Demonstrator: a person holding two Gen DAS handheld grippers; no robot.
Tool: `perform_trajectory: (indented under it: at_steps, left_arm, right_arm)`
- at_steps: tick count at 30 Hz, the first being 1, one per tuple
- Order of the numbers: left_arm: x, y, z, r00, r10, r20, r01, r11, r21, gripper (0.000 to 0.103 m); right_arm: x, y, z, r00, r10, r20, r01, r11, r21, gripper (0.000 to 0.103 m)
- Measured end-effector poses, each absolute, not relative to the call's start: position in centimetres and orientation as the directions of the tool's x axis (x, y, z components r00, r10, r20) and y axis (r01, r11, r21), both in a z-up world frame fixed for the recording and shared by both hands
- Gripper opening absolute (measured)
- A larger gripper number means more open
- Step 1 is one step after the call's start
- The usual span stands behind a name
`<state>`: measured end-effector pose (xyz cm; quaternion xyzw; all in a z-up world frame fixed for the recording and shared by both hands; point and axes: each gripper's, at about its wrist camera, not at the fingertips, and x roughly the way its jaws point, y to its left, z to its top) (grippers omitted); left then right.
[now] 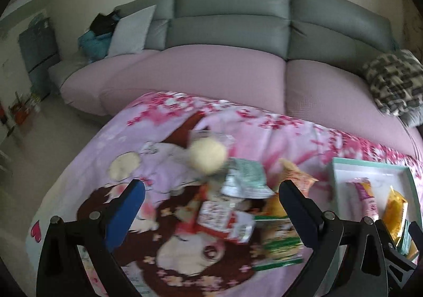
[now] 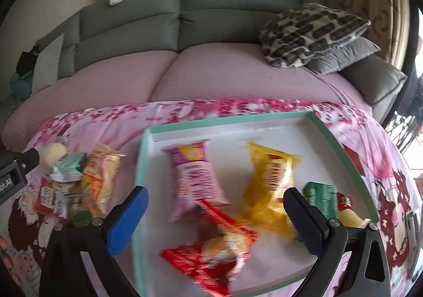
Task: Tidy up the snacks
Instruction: 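Move both tools from the tray back to the snack pile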
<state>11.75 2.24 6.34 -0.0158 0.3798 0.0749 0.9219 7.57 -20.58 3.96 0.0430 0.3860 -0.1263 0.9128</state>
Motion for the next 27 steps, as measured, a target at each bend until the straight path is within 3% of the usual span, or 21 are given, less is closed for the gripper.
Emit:
perform_trajectory:
  at_steps: [16,27]
  left_arm:
    - [9.9,11.8,4.3,0.639,0.184,-0.747,-0.283,0.959,-0.006,0.101]
    - [11.4,11.4,2.4,0.606,0.115,-0.787,-0.242,0.969,-0.044,0.101]
  right_arm:
    - [8.3,-11.1,2.5,0.686,-0.024,-0.727,0.075,0.996,0.038,0.103]
    - [9.5,-8.0,0.1,0.644,0.033,-0.765,0.013,0.998,0.054,0.103]
